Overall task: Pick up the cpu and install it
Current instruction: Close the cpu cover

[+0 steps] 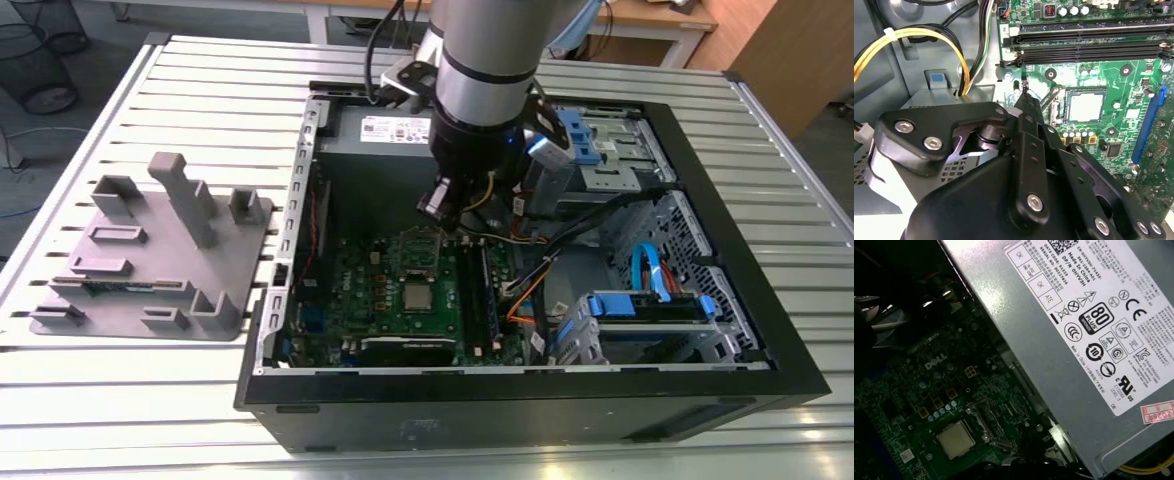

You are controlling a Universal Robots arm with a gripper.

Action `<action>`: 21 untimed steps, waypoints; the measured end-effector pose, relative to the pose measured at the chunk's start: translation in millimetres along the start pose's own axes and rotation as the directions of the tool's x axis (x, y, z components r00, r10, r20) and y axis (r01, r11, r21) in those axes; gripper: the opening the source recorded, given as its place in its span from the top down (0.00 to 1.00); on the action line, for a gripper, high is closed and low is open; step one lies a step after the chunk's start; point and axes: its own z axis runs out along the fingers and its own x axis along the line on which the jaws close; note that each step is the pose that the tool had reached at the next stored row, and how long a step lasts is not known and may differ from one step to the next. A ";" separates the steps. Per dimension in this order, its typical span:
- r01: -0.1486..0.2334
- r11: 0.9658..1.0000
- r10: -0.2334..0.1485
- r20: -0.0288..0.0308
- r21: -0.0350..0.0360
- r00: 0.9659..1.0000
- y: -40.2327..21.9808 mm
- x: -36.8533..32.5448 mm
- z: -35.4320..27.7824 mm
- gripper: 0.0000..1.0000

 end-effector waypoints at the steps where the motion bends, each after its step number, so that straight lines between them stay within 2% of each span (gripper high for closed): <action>1: 0.003 1.000 -0.003 0.000 0.000 1.000 -0.1 0.1 -0.4 0.89; 12: 0.026 1.000 -0.026 0.000 -0.001 1.000 -1.5 2.4 -3.8 0.89; 21: 0.028 1.000 -0.028 0.000 -0.001 1.000 -2.2 3.4 -4.2 0.89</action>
